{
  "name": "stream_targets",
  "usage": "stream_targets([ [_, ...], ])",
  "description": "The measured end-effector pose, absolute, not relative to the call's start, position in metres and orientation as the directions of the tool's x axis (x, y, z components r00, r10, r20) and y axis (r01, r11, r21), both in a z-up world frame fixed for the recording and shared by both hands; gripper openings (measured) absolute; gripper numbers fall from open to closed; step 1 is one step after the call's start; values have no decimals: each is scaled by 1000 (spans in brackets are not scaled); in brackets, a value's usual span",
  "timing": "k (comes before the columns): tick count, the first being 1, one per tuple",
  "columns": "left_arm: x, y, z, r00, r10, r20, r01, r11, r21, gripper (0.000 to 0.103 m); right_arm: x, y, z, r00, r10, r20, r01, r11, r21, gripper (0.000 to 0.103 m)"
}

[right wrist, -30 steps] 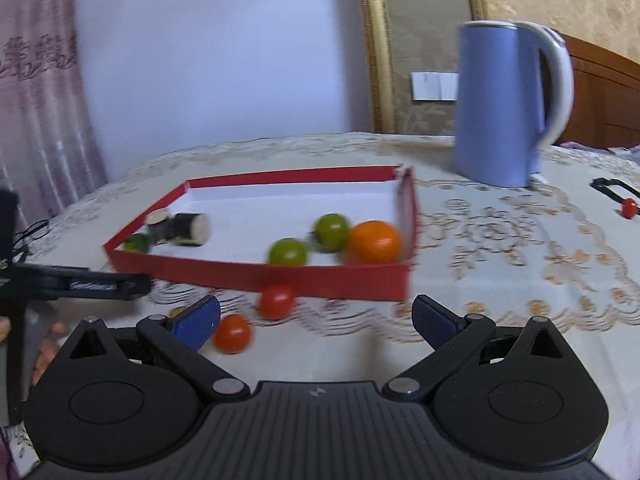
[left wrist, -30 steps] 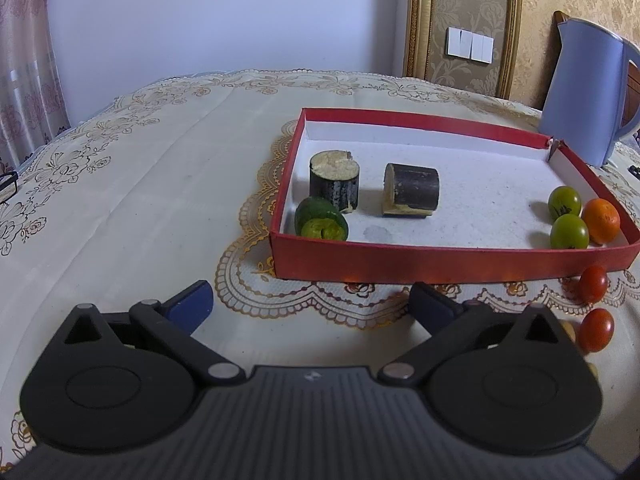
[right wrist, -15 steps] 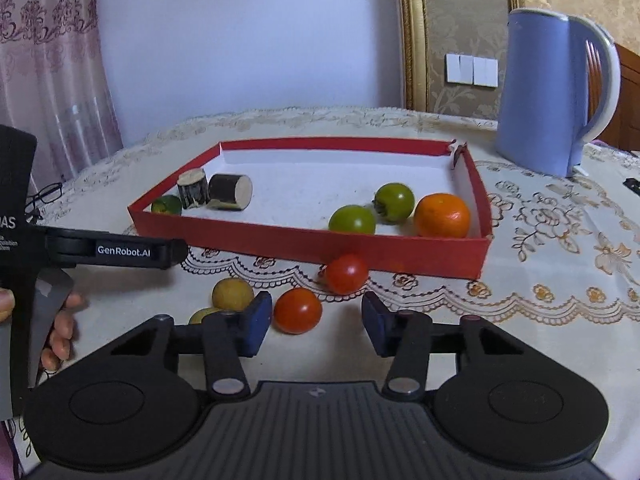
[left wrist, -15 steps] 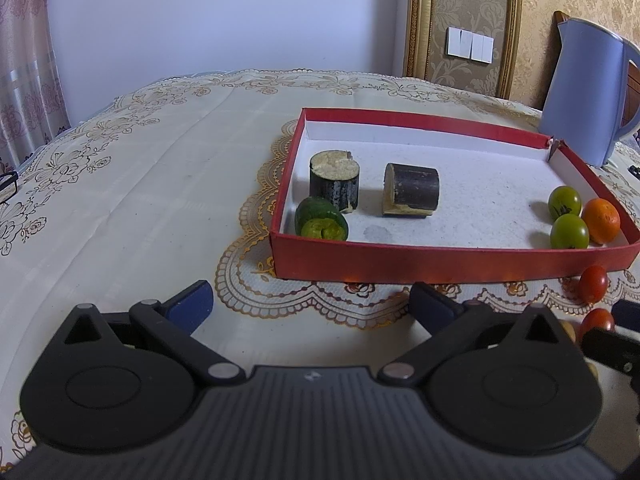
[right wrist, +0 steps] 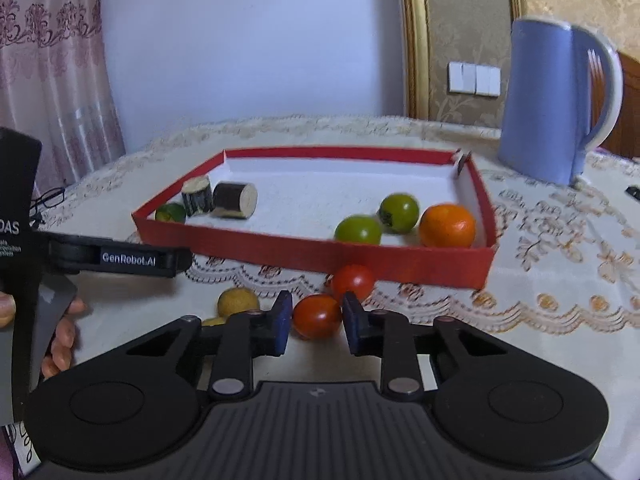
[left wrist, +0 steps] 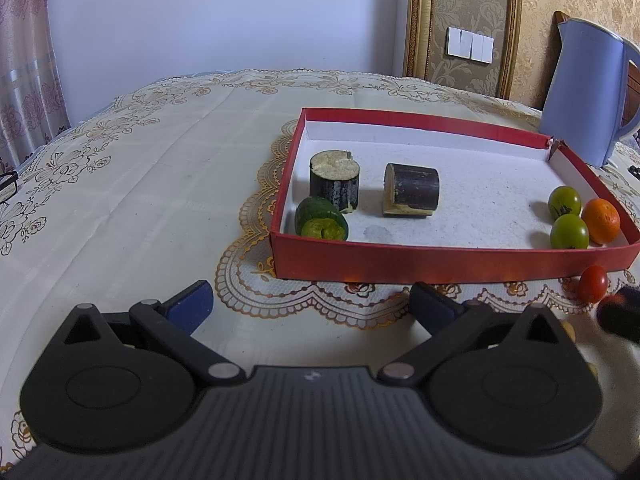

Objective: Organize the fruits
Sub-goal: 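Carry the red tomato into the tray and open the right gripper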

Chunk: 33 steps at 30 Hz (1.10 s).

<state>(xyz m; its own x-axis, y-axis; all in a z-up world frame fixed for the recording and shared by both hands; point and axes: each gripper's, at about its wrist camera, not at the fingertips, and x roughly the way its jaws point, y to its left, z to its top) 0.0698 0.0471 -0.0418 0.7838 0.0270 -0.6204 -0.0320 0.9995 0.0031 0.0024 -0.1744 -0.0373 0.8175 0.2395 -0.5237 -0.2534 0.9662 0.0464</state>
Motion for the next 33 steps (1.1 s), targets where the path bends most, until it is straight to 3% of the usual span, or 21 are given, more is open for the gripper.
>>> stream_targets([
  [15,70,47,-42,784,27,-620,-32,999,4,103,46,-160,3,885,192,-424,-240,969,-61,27],
  [33,70,47,-42,784,27,-620,-31,1000,4,103,124,-129,-35,811,130,-571,-238,964,-118,26],
])
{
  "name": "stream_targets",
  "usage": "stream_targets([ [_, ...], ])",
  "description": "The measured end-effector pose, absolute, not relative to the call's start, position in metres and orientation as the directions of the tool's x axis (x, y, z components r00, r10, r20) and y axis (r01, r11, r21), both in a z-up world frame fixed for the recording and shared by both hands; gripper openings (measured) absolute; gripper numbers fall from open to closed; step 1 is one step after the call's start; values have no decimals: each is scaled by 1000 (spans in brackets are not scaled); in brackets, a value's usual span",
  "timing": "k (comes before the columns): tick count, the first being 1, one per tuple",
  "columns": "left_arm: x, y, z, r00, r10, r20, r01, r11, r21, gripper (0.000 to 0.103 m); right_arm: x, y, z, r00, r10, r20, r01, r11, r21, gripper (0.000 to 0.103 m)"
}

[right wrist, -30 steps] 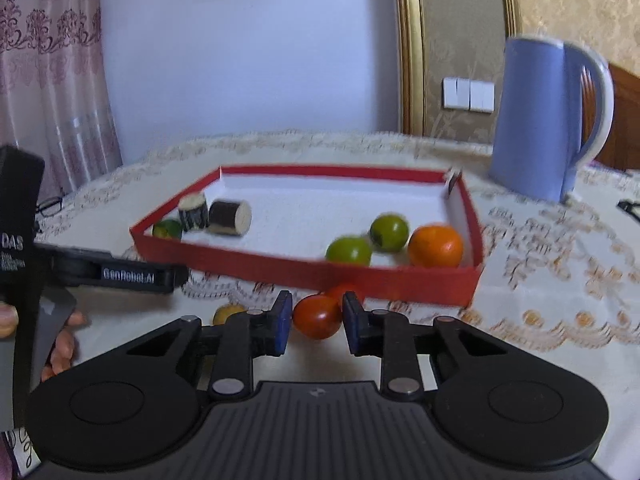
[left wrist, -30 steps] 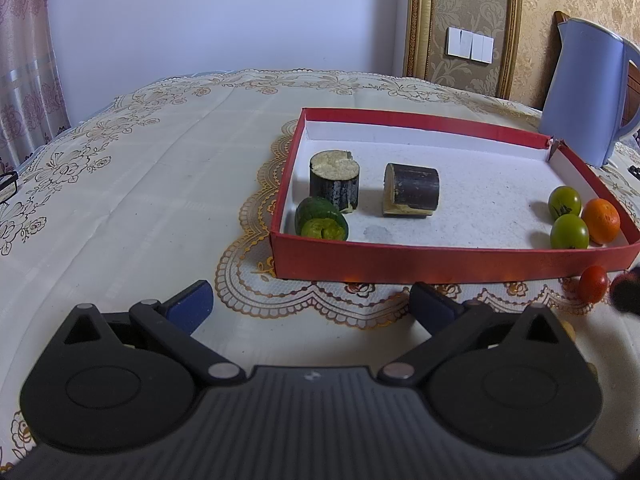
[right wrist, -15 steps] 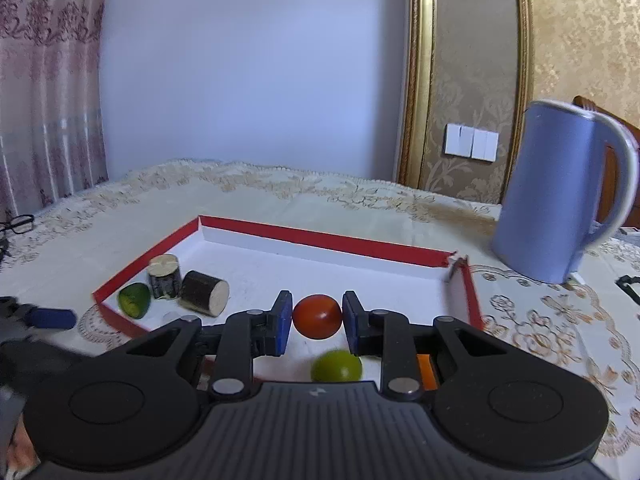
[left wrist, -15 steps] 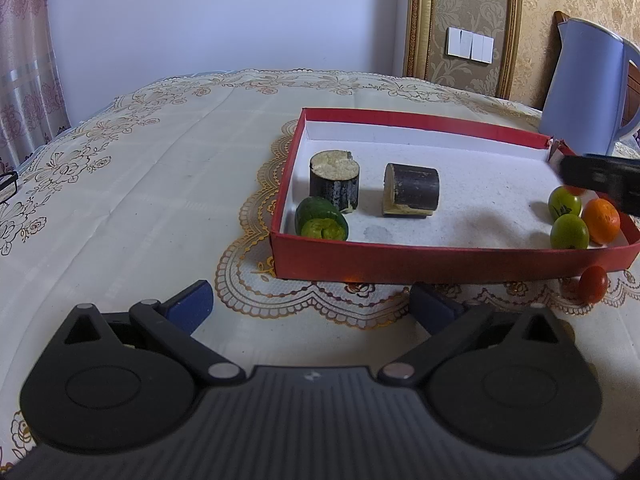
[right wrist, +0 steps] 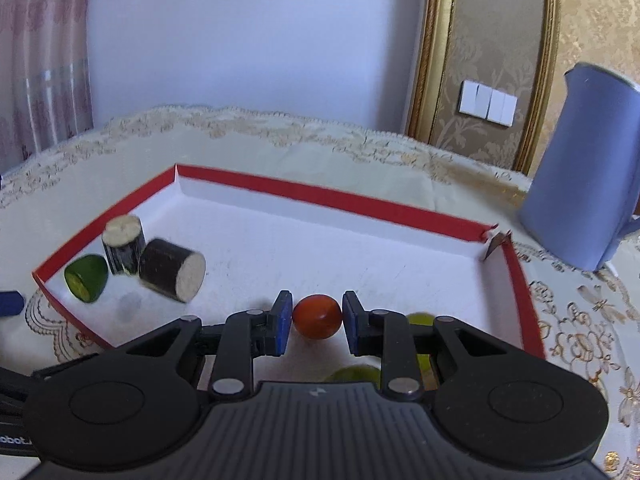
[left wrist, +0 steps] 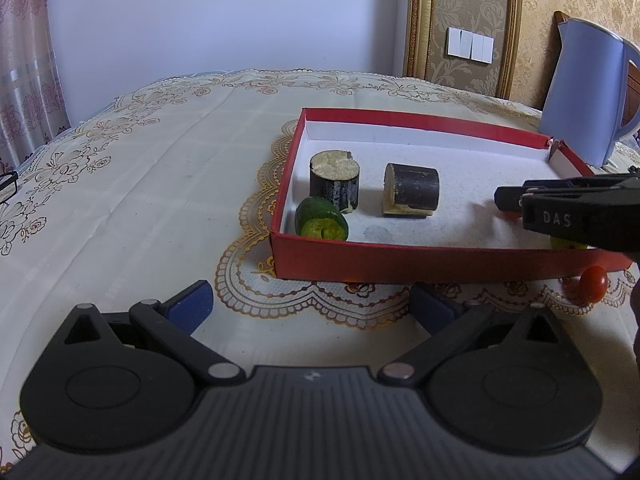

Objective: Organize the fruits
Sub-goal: 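Carry the red tomato into the tray and open the right gripper, then close the left gripper on a small yellow round fruit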

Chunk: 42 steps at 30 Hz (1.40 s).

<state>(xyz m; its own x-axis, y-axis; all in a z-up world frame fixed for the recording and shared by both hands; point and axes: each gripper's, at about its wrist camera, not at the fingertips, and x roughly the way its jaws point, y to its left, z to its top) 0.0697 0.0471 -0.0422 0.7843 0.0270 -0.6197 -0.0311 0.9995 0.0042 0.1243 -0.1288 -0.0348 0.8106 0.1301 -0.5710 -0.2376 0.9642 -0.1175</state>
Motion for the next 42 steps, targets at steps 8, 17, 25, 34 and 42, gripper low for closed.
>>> stream_targets([
  [8,70,47,-42,784,27,-620,-31,1000,5,103,122,-130,-35,814,150,-562,-254,961,-110,27],
  [17,70,47,-42,785,27,-620,-31,1000,5,103,67,-158,-12,867,167,-470,-229,970,-77,76],
  [25,69,47,-42,785,27,-620,-30,1000,5,103,9,-216,-23,886,30,-463,-72,995,-74,76],
  [34,69,48,-42,784,27,-620,-30,1000,5,103,28,-265,-42,819,-77,-568,80,997,-21,76],
  [42,62,45,-40,788,44,-614,-43,999,16,103,32,-269,-46,795,-77,-602,85,996,-16,95],
])
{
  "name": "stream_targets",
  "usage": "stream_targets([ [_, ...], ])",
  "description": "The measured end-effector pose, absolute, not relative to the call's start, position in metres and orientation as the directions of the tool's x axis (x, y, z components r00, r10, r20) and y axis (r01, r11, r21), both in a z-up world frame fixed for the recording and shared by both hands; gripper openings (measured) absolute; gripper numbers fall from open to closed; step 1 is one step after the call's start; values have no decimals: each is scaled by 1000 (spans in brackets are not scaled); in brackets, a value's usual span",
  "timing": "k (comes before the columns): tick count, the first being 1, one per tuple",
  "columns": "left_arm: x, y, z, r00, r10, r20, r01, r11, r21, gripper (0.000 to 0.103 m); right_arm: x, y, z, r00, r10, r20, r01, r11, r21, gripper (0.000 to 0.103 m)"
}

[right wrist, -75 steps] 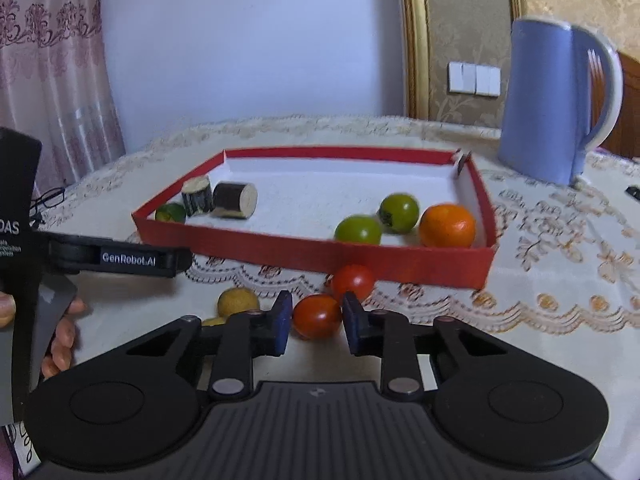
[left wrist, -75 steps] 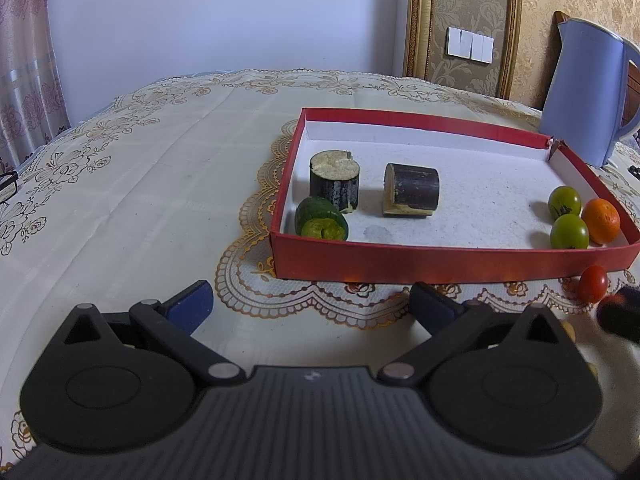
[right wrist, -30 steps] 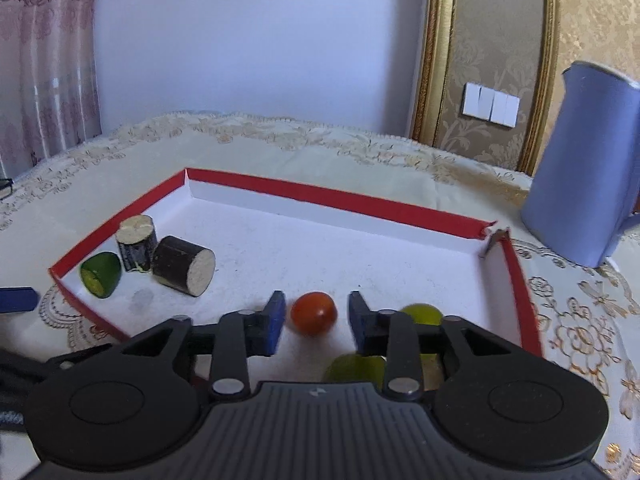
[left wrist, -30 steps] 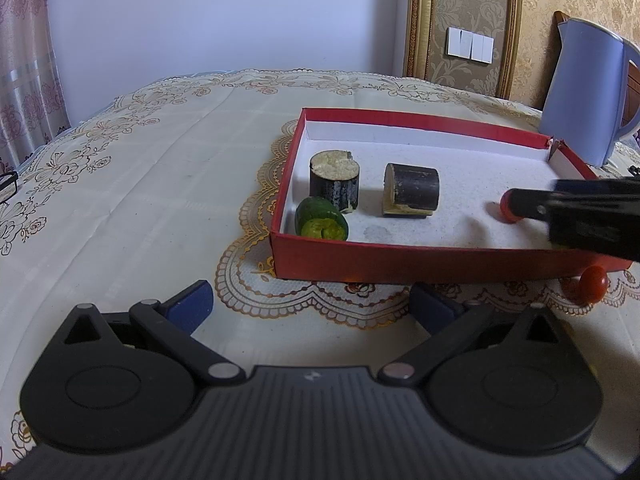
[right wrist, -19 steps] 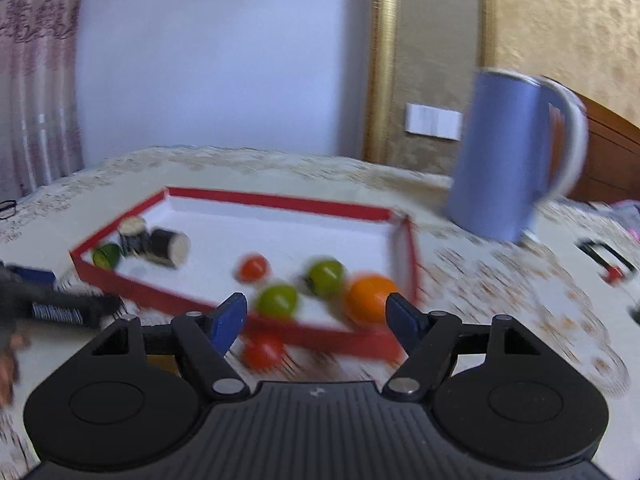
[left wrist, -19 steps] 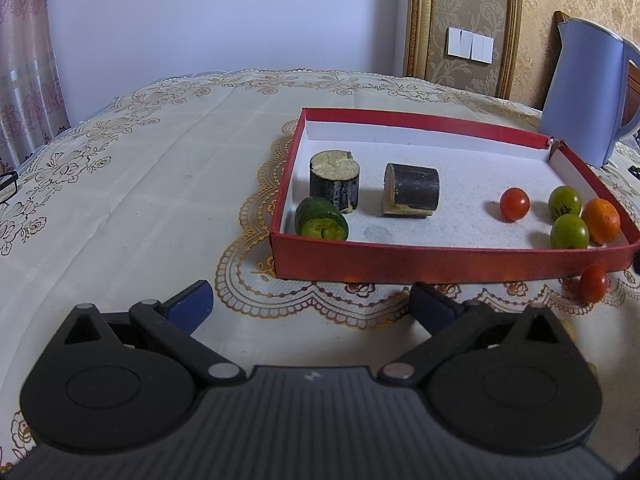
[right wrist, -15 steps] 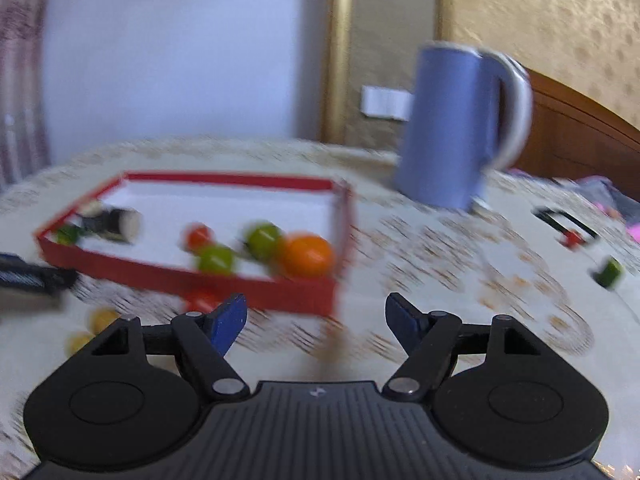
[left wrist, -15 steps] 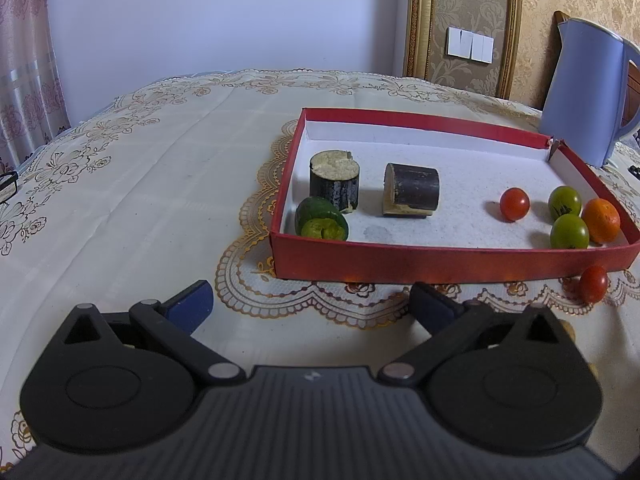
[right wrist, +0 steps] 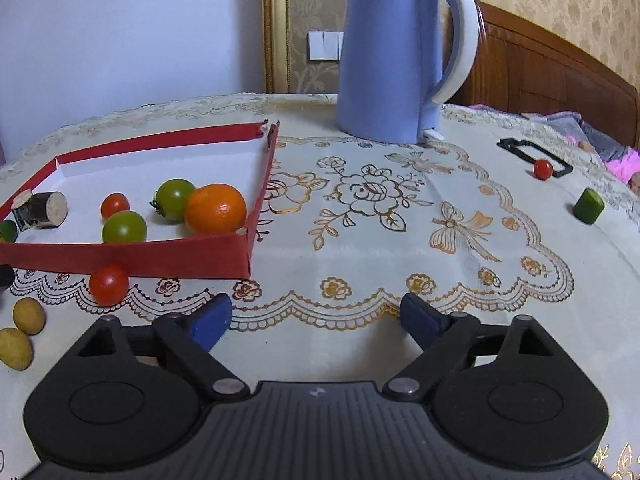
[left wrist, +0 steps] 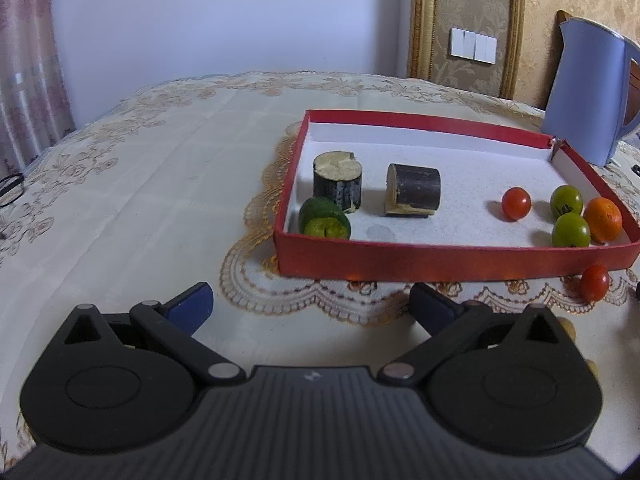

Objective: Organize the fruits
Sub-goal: 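Close the left gripper on a small yellow round fruit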

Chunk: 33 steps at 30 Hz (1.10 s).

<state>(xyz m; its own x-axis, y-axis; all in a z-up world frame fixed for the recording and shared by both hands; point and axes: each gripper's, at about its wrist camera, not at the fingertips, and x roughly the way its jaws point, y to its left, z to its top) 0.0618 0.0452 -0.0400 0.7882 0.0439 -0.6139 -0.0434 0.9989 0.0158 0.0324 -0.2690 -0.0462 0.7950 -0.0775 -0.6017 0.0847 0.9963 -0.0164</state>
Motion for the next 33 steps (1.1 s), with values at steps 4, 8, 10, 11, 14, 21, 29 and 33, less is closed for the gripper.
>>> stream_targets([
  [4,30,31,-32,811,-44,-584,40,999,-19,103,34,-267,-48,791,-76,-607,79,997,-22,99],
  [8,1,4,-22,828,-114,-549,138,990,1,103,34,-267,-48,790,-72,-609,75,997,-20,99],
  [10,-11,-7,-17,833,-149,-532,172,985,-7,103,34,-267,-48,790,-72,-609,75,997,-20,99],
  [11,-15,-13,-16,834,-164,-527,189,982,-7,103,34,-267,-48,790,-72,-609,75,997,-21,99],
  [14,-17,-29,-18,831,-145,-537,185,983,21,100,34,-267,-48,790,-72,-609,75,997,-21,99],
  [21,-3,-39,-34,771,-168,-614,194,981,-25,70,34,-267,-49,790,-71,-608,74,997,-21,99],
  [29,-3,-41,-34,775,-185,-604,222,975,-13,25,34,-267,-49,790,-71,-608,74,997,-21,99],
  [33,-6,-36,-26,769,-221,-600,246,968,-41,25,34,-267,-49,791,-71,-608,73,997,-21,99],
])
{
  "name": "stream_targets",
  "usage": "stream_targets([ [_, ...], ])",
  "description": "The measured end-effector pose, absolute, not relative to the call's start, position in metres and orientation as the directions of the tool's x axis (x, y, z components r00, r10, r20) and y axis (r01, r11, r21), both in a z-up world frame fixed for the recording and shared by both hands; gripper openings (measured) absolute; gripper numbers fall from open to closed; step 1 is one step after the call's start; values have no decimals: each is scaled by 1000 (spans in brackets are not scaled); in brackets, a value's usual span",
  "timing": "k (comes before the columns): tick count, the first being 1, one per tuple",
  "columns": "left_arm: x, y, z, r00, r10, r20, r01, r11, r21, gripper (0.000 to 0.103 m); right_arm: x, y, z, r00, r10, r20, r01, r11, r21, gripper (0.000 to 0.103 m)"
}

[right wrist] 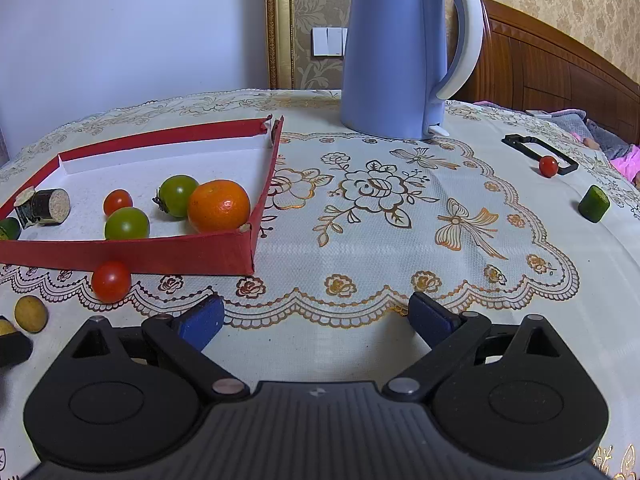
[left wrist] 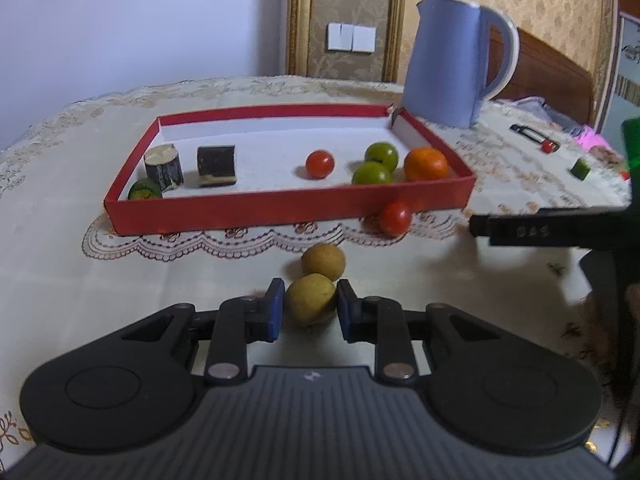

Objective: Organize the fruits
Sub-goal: 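Close the left gripper on a small yellow round fruit, then lower the yellow fruit into the tray and open the left gripper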

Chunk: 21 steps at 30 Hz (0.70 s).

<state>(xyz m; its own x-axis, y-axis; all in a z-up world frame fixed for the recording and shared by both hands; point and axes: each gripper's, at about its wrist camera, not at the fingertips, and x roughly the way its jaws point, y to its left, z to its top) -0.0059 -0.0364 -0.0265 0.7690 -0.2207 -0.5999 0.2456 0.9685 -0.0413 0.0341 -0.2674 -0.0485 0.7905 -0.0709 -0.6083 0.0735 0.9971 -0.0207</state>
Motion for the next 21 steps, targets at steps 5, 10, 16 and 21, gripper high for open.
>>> stream_targets([
  [5,1,-33,-6,807,-212,-551,235,971,-28,25,34,-267,-48,791,-71,-608,73,997,-21,99],
  [10,39,-34,8,853,-164,-496,178,984,-20,25,34,-267,-48,791,-71,-608,73,997,-21,99],
  [16,90,-46,-2,853,-99,-512,126,992,18,25,34,-267,-48,790,-71,-608,73,997,-21,99],
  [21,114,-51,-21,828,-63,-557,97,995,32,25,34,-267,-48,790,-71,-608,73,997,-21,99],
])
